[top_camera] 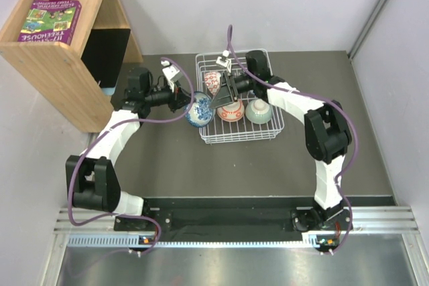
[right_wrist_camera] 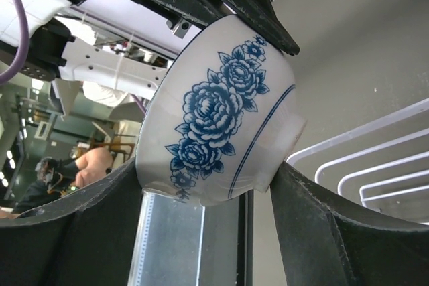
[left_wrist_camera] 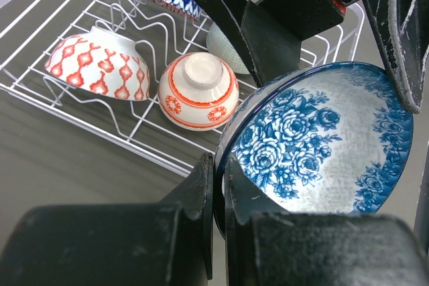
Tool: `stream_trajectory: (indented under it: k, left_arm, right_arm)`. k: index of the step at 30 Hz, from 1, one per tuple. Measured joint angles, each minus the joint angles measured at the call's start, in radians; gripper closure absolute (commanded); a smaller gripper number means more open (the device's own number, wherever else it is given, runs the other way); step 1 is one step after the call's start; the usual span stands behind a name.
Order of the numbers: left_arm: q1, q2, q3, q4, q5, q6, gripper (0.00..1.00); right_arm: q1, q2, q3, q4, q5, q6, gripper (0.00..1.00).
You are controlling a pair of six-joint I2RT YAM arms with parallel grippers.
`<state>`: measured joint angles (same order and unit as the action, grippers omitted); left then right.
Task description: Load the bowls into the dish rack
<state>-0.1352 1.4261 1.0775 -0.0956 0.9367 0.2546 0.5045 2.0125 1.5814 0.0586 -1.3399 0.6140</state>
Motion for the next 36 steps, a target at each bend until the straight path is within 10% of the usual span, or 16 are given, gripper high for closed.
stream_trajectory:
  k: [7,16,36]
  left_arm:
    - [0.001,0.000,-0.003,-0.002,-0.012,-0.023,0.85]
    - [-0.007,0.000,-0.005,0.016,0.021,-0.025,0.53]
    - [-0.003,-0.002,-0.005,0.102,-0.034,-0.135,0.01]
  right_arm:
    - [-0.003,0.027,-0.154,0.579,-0.008,0.432,0.99]
    - [0.001,0.057,-0.168,0.864,-0.049,0.671,1.00]
    - [-0.034,0.023,-0.139,0.272,0.105,0.165,1.00]
